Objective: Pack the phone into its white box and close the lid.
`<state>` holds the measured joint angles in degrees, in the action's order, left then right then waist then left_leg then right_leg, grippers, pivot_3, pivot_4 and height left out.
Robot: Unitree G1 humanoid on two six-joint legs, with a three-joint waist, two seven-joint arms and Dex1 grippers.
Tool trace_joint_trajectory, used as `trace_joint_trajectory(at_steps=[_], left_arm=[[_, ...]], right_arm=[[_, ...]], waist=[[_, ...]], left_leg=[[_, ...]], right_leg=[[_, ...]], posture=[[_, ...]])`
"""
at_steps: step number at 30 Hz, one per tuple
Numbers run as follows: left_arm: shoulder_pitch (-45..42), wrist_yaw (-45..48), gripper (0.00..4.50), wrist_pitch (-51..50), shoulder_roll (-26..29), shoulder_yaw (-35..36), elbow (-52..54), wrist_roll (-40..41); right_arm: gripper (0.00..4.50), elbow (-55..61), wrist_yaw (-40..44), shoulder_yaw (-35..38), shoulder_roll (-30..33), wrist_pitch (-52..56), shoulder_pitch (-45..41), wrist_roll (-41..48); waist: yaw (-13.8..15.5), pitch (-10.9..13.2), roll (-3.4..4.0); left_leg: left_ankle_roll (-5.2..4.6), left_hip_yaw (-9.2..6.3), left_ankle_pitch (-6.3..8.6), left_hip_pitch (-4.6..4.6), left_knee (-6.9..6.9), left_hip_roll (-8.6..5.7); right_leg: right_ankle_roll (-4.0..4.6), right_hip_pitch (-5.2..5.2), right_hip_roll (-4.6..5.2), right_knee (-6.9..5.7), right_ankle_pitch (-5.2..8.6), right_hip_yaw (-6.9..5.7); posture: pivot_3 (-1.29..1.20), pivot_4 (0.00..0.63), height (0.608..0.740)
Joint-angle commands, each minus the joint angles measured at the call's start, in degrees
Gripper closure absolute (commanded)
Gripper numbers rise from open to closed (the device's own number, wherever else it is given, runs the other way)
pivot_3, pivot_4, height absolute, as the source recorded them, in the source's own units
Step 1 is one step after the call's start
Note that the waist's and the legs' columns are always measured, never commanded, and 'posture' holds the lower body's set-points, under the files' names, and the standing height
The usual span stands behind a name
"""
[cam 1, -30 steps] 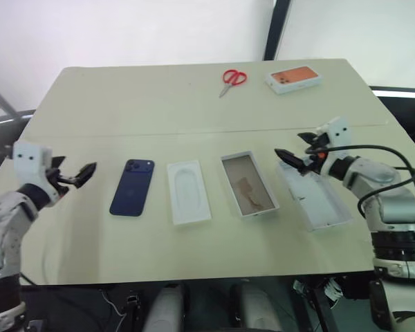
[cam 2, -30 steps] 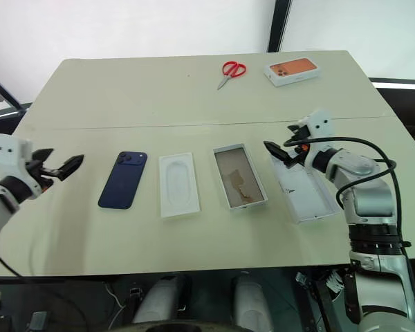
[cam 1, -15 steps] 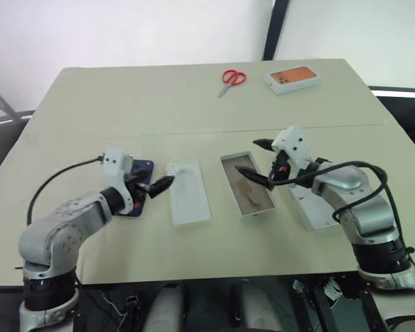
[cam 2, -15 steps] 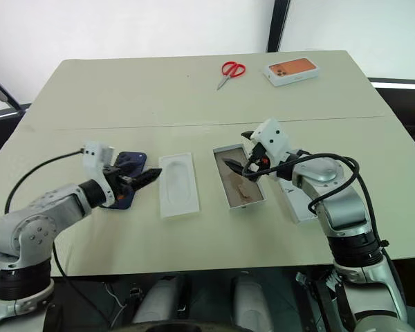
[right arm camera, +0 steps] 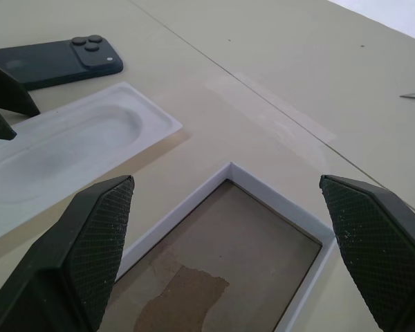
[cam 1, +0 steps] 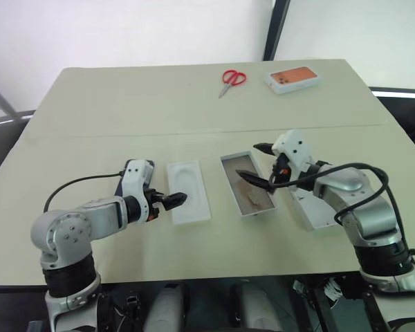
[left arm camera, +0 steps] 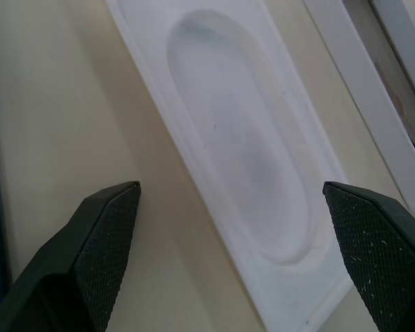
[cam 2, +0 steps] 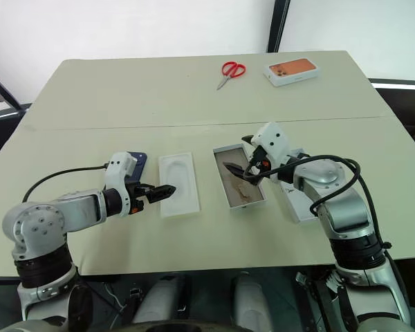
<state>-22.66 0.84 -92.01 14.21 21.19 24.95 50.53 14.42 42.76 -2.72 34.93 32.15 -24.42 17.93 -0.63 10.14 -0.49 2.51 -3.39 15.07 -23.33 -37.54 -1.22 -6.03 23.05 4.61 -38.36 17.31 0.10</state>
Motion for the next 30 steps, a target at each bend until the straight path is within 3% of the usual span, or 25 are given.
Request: trace_joint_trajectory(at_steps=[1, 2, 5, 12, 23, 30], left_arm=[[-0.98, -4.26, 0.03, -0.49, -2.65, 0.66, -2.91, 2.31], [-1.44, -5.55, 0.03, -0.49, -4.34, 1.26, -3.71, 2.91], [-2.25, -9.53, 0.85, -0.49, -8.78, 2.98, -5.3, 4.64], [-2.92, -15.61, 4.35, -0.49, -11.43, 7.16, -7.3, 8.38], [-9.51, -23.06, 4.44, -0.49, -15.27, 21.07, -12.44, 19.24], [-12.04, -29.99, 4.44, 0.68, -17.9, 17.93, -15.54, 28.01]], right_arm=[[0.0, 1.98, 0.09, 1.86, 0.74, -0.33, -0.34, 0.69], [0.0, 2.24, -0.04, 1.84, 0.78, -0.27, -0.13, 0.71], [0.0, 2.8, -0.39, 1.77, 0.79, -0.09, 0.24, 0.74], [0.0, 3.5, -0.87, 2.02, 1.18, 0.42, 0.96, 0.76], [0.0, 2.05, -0.72, 2.58, 2.46, -0.21, 0.54, 0.0], [0.0, -1.38, 0.73, 4.3, 6.51, -2.18, 0.67, -1.15]], waist=[[0.18, -0.01, -0.01], [0.22, -0.01, 0.0], [0.52, -0.01, -0.01], [0.9, -0.01, -0.01], [1.05, 0.01, -0.05], [1.34, 0.02, -0.08]], left_leg=[[0.0, -0.02, 0.0, 0.01, -0.05, -0.01], [0.0, -0.04, 0.0, 0.02, -0.08, -0.01], [-0.01, -0.08, 0.01, 0.03, -0.22, -0.05], [0.0, -0.07, 0.01, 0.01, -0.31, -0.06], [0.02, -0.06, 0.0, 0.0, -0.34, -0.1], [0.06, -0.06, -0.02, -0.03, -0.38, -0.17]], right_leg=[[0.0, -0.06, 0.01, 0.03, 0.0, -0.02], [0.0, -0.11, 0.02, 0.05, 0.0, -0.04], [0.0, -0.24, 0.04, 0.09, 0.0, -0.1], [-0.01, -0.26, 0.03, 0.11, 0.0, -0.09], [-0.01, -0.26, 0.02, 0.14, 0.0, -0.09], [-0.01, -0.28, 0.04, 0.17, 0.0, -0.09]], posture=[[0.0, 0.15, 0.74], [0.0, 0.15, 0.74], [0.0, 0.15, 0.74], [0.0, 0.15, 0.74], [0.0, 0.15, 0.74], [0.0, 0.15, 0.74]])
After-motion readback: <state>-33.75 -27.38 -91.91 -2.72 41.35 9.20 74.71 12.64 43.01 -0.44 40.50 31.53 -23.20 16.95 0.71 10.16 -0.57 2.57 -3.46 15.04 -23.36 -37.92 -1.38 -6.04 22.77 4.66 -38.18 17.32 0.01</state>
